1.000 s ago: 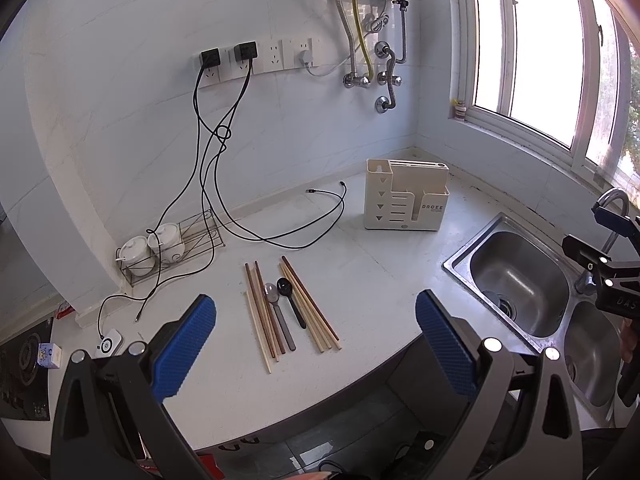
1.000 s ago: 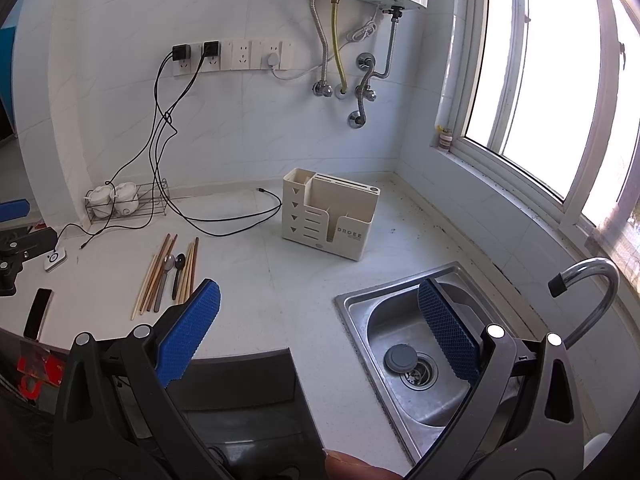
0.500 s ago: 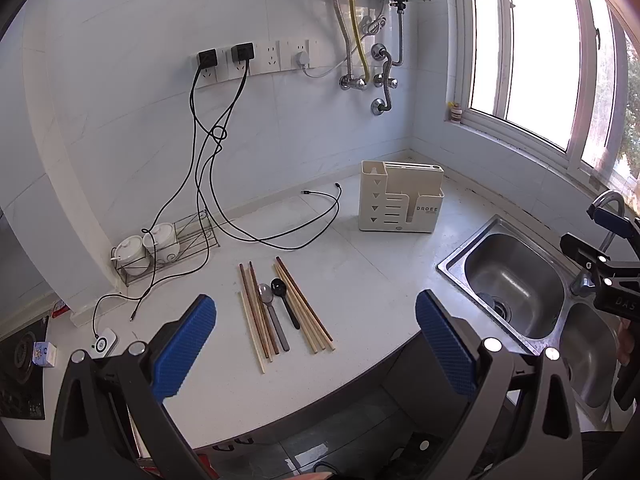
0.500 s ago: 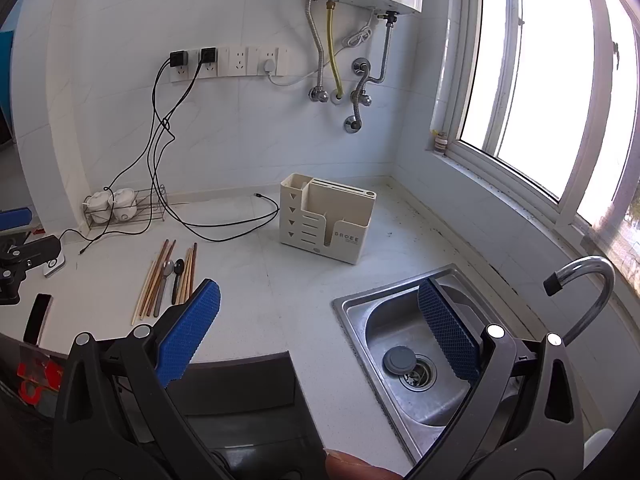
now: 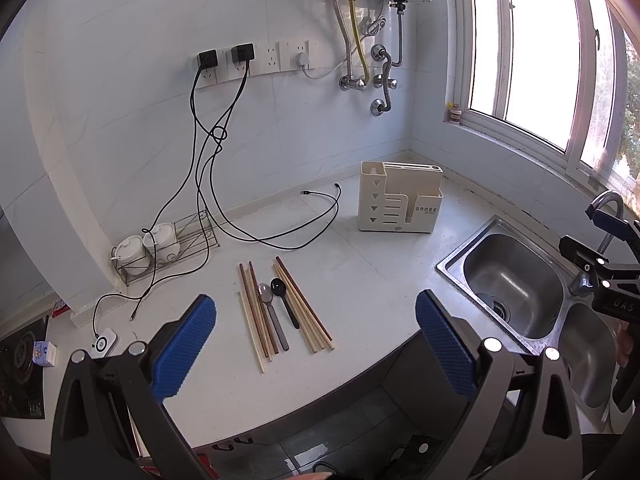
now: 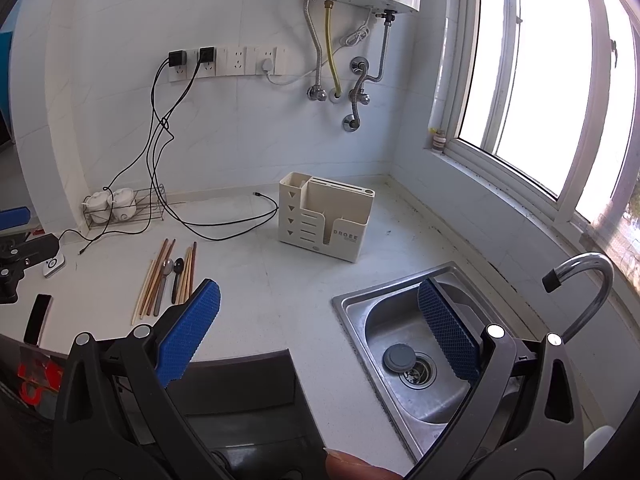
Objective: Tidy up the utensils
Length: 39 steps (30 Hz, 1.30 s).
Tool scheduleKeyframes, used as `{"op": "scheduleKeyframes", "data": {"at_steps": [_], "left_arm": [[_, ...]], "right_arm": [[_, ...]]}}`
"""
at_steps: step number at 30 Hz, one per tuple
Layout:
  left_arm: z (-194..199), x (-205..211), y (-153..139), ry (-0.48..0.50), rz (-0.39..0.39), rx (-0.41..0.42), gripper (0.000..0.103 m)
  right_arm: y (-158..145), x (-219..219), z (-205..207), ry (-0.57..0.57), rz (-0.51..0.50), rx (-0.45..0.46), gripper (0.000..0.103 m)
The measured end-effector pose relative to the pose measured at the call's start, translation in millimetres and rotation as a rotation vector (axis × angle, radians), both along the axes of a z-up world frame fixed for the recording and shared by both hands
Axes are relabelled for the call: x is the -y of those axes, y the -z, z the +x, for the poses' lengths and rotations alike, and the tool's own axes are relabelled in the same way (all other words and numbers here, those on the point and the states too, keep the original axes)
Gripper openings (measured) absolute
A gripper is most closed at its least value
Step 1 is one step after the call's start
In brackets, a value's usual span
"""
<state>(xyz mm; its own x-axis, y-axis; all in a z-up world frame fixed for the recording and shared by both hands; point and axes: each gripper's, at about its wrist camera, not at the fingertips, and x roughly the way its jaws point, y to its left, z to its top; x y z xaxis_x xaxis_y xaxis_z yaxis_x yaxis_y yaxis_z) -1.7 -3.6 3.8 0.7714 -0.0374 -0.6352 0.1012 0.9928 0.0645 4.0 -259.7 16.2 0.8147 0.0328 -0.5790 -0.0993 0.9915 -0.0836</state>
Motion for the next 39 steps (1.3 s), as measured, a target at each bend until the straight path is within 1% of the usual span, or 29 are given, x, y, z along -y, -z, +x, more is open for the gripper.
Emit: {"op": "scheduleKeyframes", "data": {"at_steps": [14,24,30,34,39], "left_arm": [[-2.0,-0.1,0.4,0.004,0.000,0.004,0.098],[3.6,8.3,1.1,-0.006,-0.005,-0.001,0.098],[6.3,17.4,-0.8,-0.015,0.007,0.007,0.098],[11.0,22.1,-1.4,-0.040,0.009,0.006,0.098],[15.5,24.9,3.3,-0.100,0.017,-0.004,0.099]], "right_arm": [[0.1,0.6,0.4,0.002,0.003,0.003,0.095],[-0.5,1.3,3.7,-0.010,0.007,0.006,0.095],[1.2,6.2,12.6,-0.027,0.014,0.004,0.095],[3.4,13.1,19.9,-0.046,0.018,0.005,0.095],[12.6,20.2,33.9,-0.087,0.041,-0.004,0.095]]}}
